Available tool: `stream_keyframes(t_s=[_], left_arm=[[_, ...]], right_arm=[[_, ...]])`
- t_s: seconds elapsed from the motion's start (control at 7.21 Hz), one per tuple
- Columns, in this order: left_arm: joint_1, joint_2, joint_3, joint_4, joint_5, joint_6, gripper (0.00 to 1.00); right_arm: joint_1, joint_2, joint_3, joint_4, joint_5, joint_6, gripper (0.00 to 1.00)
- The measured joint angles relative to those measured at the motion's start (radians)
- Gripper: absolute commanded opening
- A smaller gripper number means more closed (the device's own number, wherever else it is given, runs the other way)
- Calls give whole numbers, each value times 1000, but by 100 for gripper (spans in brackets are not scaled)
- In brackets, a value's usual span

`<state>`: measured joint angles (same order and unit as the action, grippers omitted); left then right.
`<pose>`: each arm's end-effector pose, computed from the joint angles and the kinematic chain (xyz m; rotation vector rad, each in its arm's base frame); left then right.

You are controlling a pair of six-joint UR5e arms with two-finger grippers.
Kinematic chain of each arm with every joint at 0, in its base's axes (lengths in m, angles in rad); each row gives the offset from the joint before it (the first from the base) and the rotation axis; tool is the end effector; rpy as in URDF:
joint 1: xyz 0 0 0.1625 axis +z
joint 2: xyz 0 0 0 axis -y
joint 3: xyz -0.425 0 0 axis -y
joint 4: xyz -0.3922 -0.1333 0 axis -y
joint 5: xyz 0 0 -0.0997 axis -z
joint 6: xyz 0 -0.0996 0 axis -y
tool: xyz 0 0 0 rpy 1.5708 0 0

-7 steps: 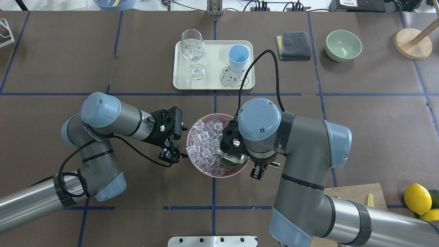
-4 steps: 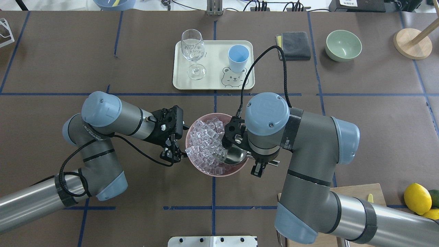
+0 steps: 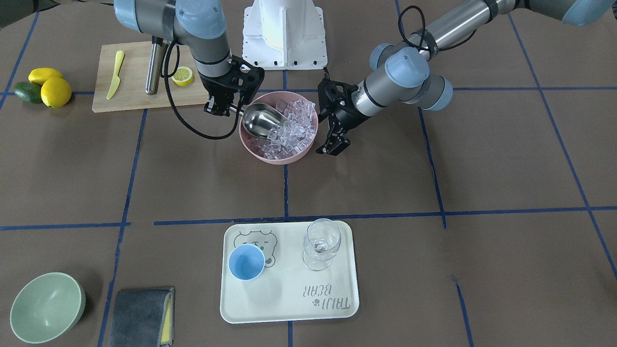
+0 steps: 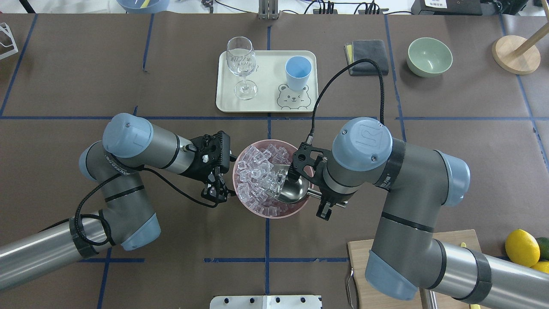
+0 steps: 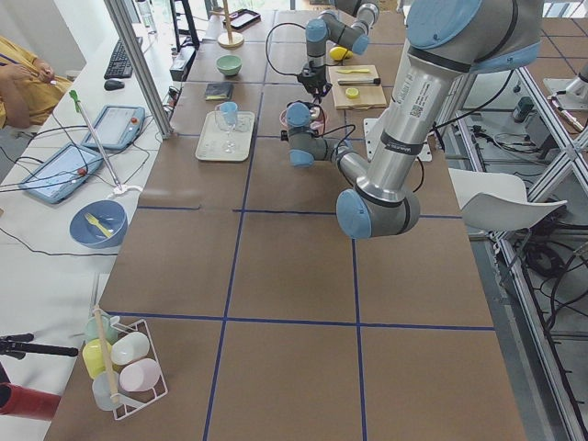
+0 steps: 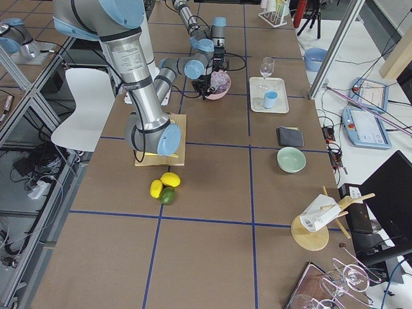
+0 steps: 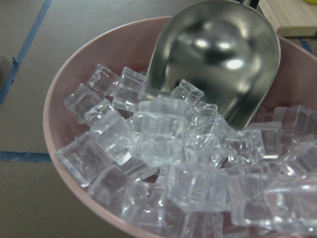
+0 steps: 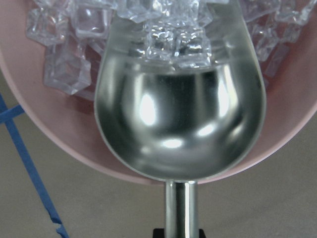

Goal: Put ice in cup with scoop
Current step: 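Drag the scoop through the ice with the right gripper to fill it, then lift the ice-filled scoop out of the bowl with the right gripper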

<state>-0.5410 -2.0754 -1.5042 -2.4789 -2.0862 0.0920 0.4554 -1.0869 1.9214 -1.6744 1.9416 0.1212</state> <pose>0.5287 -0.4159 0.2903 1.0571 1.0630 1.2674 -0.4937 -0.3500 0.2507 0.4035 -0.7444 -1.0729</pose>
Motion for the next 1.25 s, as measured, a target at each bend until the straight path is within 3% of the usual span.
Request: stream_keyframes(t_s=[0.28, 0.83, 1.25], left_arm=[[-1, 0, 0, 0, 0, 0, 100], [-2, 0, -1, 0, 0, 0, 100], [-2, 0, -1, 0, 0, 0, 100]], right_arm=[[3, -50, 11, 111, 11, 34, 0], [4, -98, 49, 165, 15, 51, 0], [3, -141, 48, 283, 15, 92, 0]])
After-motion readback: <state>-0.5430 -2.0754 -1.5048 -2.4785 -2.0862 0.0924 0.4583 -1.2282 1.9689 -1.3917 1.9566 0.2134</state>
